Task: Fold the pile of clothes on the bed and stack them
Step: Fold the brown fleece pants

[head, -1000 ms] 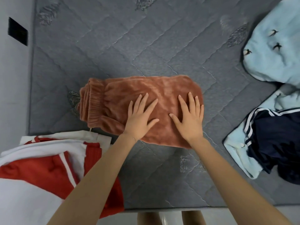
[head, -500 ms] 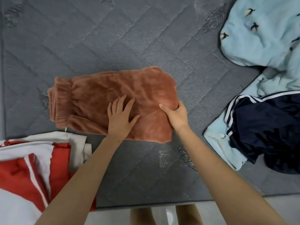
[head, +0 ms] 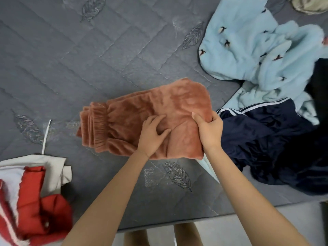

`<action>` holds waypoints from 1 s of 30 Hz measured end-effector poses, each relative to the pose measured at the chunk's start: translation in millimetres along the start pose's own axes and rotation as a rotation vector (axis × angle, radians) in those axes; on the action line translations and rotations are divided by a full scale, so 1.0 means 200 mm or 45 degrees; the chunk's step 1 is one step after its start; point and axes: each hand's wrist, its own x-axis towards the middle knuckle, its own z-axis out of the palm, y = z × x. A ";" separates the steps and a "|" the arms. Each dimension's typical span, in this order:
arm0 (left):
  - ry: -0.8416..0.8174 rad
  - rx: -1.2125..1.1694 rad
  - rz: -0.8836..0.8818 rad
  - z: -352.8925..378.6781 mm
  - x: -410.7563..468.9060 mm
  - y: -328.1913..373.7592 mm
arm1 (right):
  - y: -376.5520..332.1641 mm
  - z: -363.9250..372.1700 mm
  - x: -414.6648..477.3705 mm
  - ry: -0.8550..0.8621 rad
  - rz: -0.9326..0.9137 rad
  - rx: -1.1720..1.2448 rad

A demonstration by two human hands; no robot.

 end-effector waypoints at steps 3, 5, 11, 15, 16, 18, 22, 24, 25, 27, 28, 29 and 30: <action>0.007 -0.266 -0.091 -0.04 0.03 0.05 | -0.07 0.03 -0.03 -0.052 -0.053 0.016; 0.039 -0.455 -0.189 -0.13 0.01 0.06 | -0.12 0.11 -0.08 -0.124 -0.130 -0.009; 0.039 -1.005 -0.520 -0.48 -0.10 0.07 | -0.15 0.47 -0.29 -0.519 -0.349 -0.197; 0.014 -1.121 -0.506 -0.64 -0.15 0.00 | -0.10 0.66 -0.38 -0.718 -0.376 -0.291; 0.004 -1.128 -0.510 -0.66 -0.16 -0.03 | -0.08 0.69 -0.40 -0.796 -0.347 -0.268; 0.042 -1.041 -0.527 -0.70 -0.18 -0.09 | -0.06 0.72 -0.42 -0.911 -0.417 -0.298; 0.177 -0.613 -0.520 -0.74 -0.20 -0.22 | -0.02 0.76 -0.42 -0.813 -0.577 -0.242; 0.249 -0.566 -0.507 -0.77 -0.21 -0.28 | -0.01 0.77 -0.40 -0.614 -0.646 -0.261; 0.283 -0.598 -0.520 -0.80 -0.21 -0.30 | 0.00 0.77 -0.38 -0.533 -0.722 -0.334; 0.370 -0.667 -0.556 -0.88 -0.22 -0.35 | 0.01 0.78 -0.35 -0.479 -0.812 -0.536; 0.421 -0.666 -0.561 -0.93 -0.23 -0.38 | 0.01 0.79 -0.34 -0.488 -0.802 -0.634; 0.474 -0.644 -0.559 -0.97 -0.24 -0.42 | 0.01 0.81 -0.34 -0.500 -0.780 -0.718; 0.513 -0.604 -0.563 -1.00 -0.26 -0.46 | 0.01 0.83 -0.34 -0.516 -0.755 -0.787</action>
